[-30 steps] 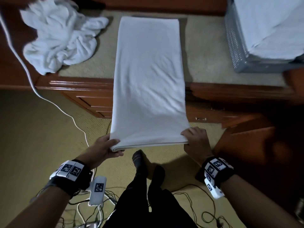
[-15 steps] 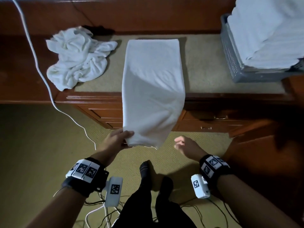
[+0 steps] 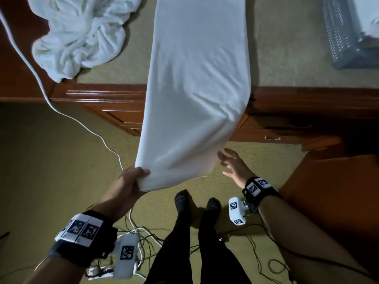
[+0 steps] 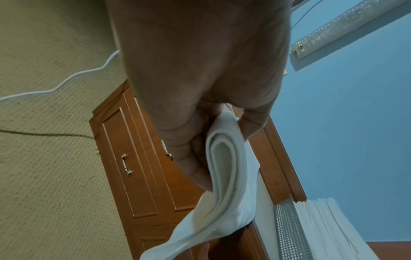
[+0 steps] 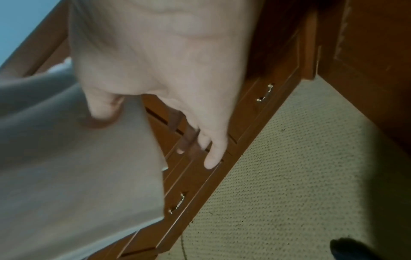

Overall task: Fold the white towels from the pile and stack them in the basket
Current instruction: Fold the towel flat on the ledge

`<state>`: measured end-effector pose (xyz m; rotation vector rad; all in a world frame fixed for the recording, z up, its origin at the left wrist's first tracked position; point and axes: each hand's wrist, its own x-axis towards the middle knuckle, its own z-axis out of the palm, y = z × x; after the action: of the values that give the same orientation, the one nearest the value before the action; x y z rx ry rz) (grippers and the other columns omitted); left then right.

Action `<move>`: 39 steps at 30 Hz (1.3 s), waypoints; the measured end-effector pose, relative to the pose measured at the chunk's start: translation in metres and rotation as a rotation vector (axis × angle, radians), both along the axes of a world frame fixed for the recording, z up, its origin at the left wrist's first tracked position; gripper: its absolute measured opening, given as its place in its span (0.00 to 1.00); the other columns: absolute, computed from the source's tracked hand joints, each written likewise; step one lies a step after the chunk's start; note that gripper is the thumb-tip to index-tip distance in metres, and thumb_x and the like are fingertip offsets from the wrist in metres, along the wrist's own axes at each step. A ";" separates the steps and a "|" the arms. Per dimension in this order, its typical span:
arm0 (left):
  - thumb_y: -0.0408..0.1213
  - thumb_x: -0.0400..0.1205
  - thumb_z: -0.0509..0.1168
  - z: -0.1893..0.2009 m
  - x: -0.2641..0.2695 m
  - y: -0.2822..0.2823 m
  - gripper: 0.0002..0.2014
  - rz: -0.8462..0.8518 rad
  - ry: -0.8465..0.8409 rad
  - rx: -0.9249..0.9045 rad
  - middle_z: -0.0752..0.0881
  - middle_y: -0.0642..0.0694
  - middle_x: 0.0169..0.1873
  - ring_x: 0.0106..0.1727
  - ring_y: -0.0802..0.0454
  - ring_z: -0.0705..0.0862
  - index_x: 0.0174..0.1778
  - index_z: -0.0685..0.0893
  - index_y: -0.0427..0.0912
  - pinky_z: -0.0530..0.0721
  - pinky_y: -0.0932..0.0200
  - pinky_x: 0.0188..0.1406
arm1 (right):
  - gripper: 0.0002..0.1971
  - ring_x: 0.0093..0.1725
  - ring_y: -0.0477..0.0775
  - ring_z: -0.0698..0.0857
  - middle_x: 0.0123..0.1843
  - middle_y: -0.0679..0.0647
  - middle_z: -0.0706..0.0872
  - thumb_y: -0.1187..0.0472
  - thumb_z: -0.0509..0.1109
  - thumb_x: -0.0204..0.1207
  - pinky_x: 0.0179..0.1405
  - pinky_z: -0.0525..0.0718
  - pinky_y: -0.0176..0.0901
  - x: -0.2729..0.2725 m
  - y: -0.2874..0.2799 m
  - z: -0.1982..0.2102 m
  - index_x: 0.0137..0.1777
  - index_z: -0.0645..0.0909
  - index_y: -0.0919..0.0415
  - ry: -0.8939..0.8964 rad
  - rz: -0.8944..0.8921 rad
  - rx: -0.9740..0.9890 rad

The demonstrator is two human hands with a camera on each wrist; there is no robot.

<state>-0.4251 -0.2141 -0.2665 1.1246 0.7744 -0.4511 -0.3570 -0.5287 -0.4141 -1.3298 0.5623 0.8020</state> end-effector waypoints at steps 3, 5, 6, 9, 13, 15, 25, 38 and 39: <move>0.30 0.73 0.68 -0.003 0.001 0.002 0.24 -0.025 -0.008 -0.051 0.91 0.34 0.62 0.59 0.42 0.90 0.66 0.83 0.28 0.91 0.52 0.58 | 0.49 0.77 0.60 0.80 0.78 0.59 0.81 0.33 0.85 0.65 0.81 0.73 0.68 0.010 0.011 -0.011 0.82 0.71 0.53 0.010 -0.087 0.104; 0.31 0.72 0.67 -0.006 0.001 0.004 0.25 -0.011 0.005 -0.054 0.89 0.34 0.64 0.62 0.40 0.88 0.68 0.83 0.29 0.90 0.51 0.60 | 0.36 0.76 0.65 0.83 0.76 0.62 0.84 0.47 0.80 0.77 0.77 0.77 0.68 0.007 0.023 -0.014 0.81 0.74 0.59 -0.009 -0.089 0.198; 0.31 0.72 0.68 -0.008 0.001 0.005 0.25 -0.001 0.009 -0.051 0.89 0.33 0.64 0.62 0.40 0.87 0.67 0.83 0.29 0.90 0.51 0.59 | 0.32 0.75 0.66 0.83 0.75 0.62 0.85 0.51 0.78 0.80 0.76 0.78 0.67 0.002 0.026 -0.015 0.81 0.75 0.61 0.002 -0.083 0.213; 0.36 0.69 0.72 -0.024 -0.004 0.014 0.30 -0.026 0.033 0.030 0.88 0.31 0.64 0.63 0.37 0.85 0.67 0.82 0.26 0.91 0.48 0.58 | 0.32 0.72 0.63 0.86 0.68 0.59 0.90 0.47 0.80 0.75 0.72 0.82 0.60 -0.017 0.021 -0.020 0.76 0.79 0.62 0.055 -0.112 0.151; 0.32 0.83 0.71 -0.047 -0.011 0.016 0.11 -0.197 -0.037 0.300 0.91 0.42 0.51 0.53 0.43 0.90 0.61 0.85 0.39 0.92 0.51 0.43 | 0.24 0.64 0.60 0.91 0.62 0.55 0.93 0.46 0.80 0.77 0.68 0.86 0.61 -0.032 0.000 -0.033 0.69 0.86 0.57 -0.034 -0.271 -0.070; 0.29 0.88 0.66 -0.056 -0.013 0.013 0.11 -0.287 -0.067 0.360 0.91 0.40 0.54 0.52 0.37 0.93 0.65 0.83 0.44 0.93 0.51 0.43 | 0.14 0.63 0.61 0.91 0.61 0.54 0.93 0.55 0.76 0.84 0.68 0.87 0.61 -0.029 -0.011 -0.035 0.67 0.87 0.57 -0.048 -0.307 -0.139; 0.29 0.87 0.69 -0.041 -0.010 0.018 0.21 -0.309 0.004 0.378 0.91 0.27 0.51 0.37 0.35 0.93 0.73 0.72 0.42 0.93 0.53 0.36 | 0.24 0.62 0.67 0.90 0.65 0.59 0.90 0.57 0.80 0.78 0.59 0.90 0.70 -0.044 -0.044 0.037 0.72 0.78 0.54 -0.112 -0.242 -0.199; 0.28 0.88 0.52 0.132 0.113 0.019 0.15 -0.092 -0.331 0.178 0.91 0.39 0.44 0.45 0.45 0.93 0.55 0.86 0.33 0.95 0.52 0.48 | 0.09 0.49 0.58 0.89 0.50 0.57 0.92 0.61 0.72 0.80 0.36 0.88 0.42 0.064 -0.082 0.228 0.57 0.88 0.63 -0.378 -0.173 0.045; 0.27 0.87 0.52 0.139 0.127 0.021 0.16 -0.091 -0.356 0.171 0.91 0.38 0.46 0.48 0.45 0.93 0.57 0.86 0.33 0.93 0.51 0.53 | 0.14 0.50 0.59 0.90 0.53 0.60 0.92 0.68 0.62 0.83 0.38 0.90 0.44 0.076 -0.084 0.236 0.62 0.87 0.65 -0.363 -0.171 0.105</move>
<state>-0.2982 -0.1935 -0.1274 1.3590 0.4564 -0.2523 -0.2807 -0.6128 -0.1784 -1.2733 0.3346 0.4302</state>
